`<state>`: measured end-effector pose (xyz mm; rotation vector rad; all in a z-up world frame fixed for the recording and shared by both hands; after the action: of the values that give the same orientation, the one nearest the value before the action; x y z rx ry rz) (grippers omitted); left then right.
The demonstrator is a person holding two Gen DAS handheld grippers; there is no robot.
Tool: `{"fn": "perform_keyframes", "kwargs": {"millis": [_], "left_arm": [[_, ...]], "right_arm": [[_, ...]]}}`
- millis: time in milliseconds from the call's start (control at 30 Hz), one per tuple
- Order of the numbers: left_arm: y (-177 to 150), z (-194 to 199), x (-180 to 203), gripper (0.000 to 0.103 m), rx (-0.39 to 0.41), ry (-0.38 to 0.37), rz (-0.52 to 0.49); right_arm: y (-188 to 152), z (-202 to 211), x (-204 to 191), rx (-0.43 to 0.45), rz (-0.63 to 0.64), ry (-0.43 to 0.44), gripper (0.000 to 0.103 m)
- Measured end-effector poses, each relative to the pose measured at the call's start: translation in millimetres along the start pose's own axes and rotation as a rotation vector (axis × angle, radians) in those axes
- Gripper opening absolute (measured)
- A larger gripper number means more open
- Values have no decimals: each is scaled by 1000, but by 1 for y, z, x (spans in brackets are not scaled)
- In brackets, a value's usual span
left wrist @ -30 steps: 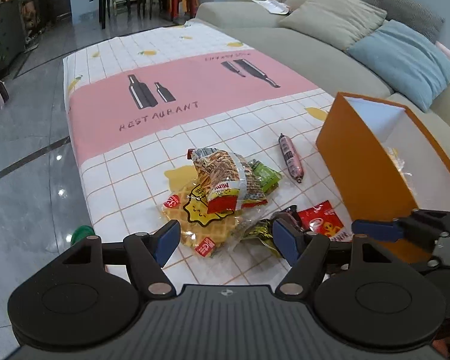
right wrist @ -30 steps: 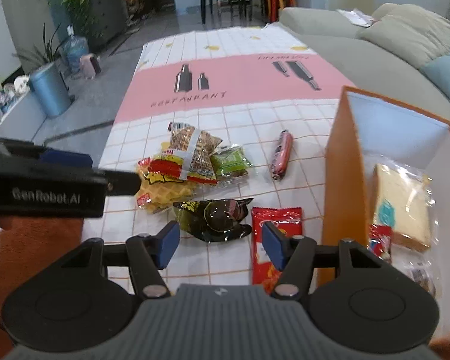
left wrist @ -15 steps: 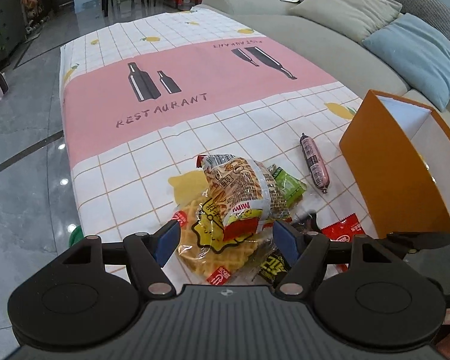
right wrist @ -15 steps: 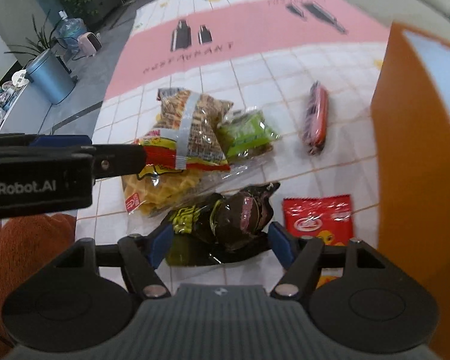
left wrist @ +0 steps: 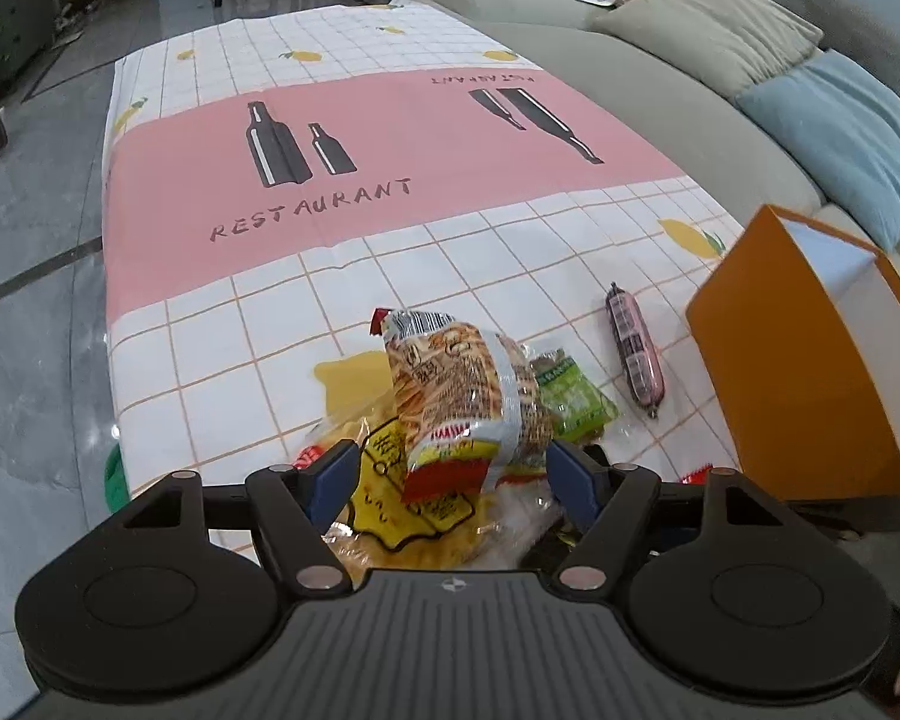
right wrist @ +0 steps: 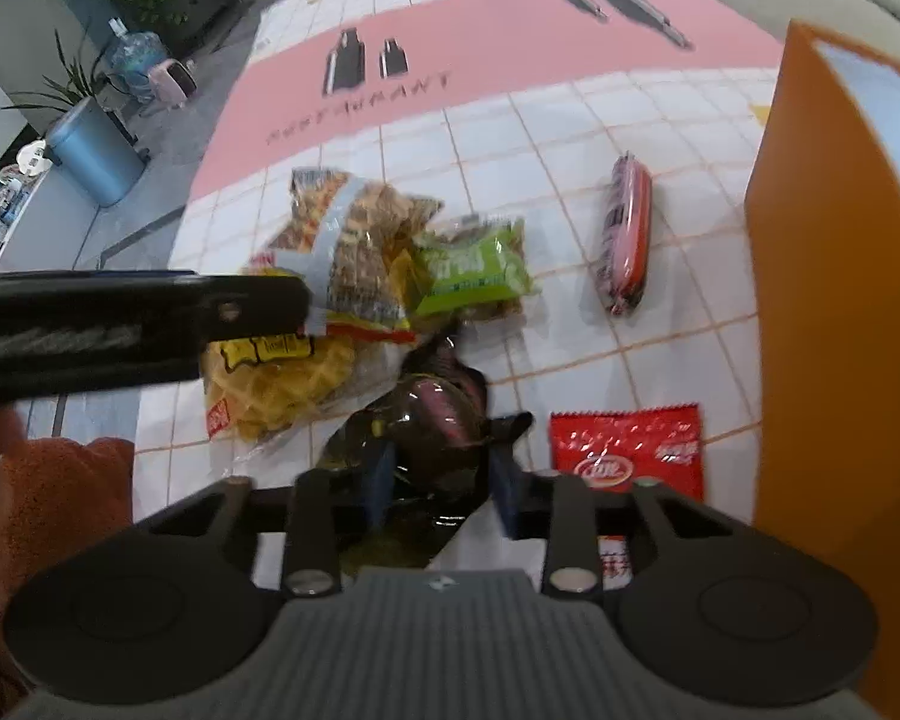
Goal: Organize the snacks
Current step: 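Grasp the striped Mimi snack bag with the left tool while the right grasps the dark glossy bag, then carry both held bags over the orange box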
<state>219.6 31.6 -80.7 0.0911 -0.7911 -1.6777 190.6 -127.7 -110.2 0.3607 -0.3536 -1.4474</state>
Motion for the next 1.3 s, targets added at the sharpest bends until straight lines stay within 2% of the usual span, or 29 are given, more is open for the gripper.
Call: {"fn": "perform_keyframes", "kwargs": {"millis": [67, 133, 300, 400, 467, 633, 767, 1033, 1100, 1300], "left_arm": [[3, -6, -2, 84, 1, 10, 19], [5, -12, -2, 84, 5, 13, 25], [6, -27, -6, 84, -20, 9, 71], [5, -31, -6, 84, -15, 21, 65], [5, -32, -5, 84, -13, 19, 63], [8, -32, -5, 83, -3, -2, 83], [12, -33, -8, 81, 14, -9, 111], [11, -33, -7, 64, 31, 7, 107], [11, -31, -5, 62, 37, 7, 99], [10, -17, 5, 60, 60, -1, 77]], "right_arm": [[1, 2, 2, 14, 20, -36, 28], [2, 2, 7, 14, 7, -27, 25], [5, 0, 12, 11, -21, -27, 30], [6, 1, 11, 23, -33, -18, 40], [7, 0, 9, 26, -53, -7, 53], [8, -12, 7, 0, -77, -24, 57], [6, -17, 6, 1, -75, -28, 55], [4, -14, 4, 22, -58, -33, 49], [5, -12, 6, 22, -73, -32, 45], [3, -3, 6, 37, -71, -40, 43]]}}
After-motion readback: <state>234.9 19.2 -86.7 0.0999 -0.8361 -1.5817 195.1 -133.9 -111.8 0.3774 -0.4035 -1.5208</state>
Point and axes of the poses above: each gripper's, at about its wrist camera, not at the fingertips, and z roughly against the way its jaws point, x to its right, y to its top, the point moved 1 cm from there along -z, roughly the way its jaws point, and after that the axes turned 14 degrees about -y, right-handed, at the moved point
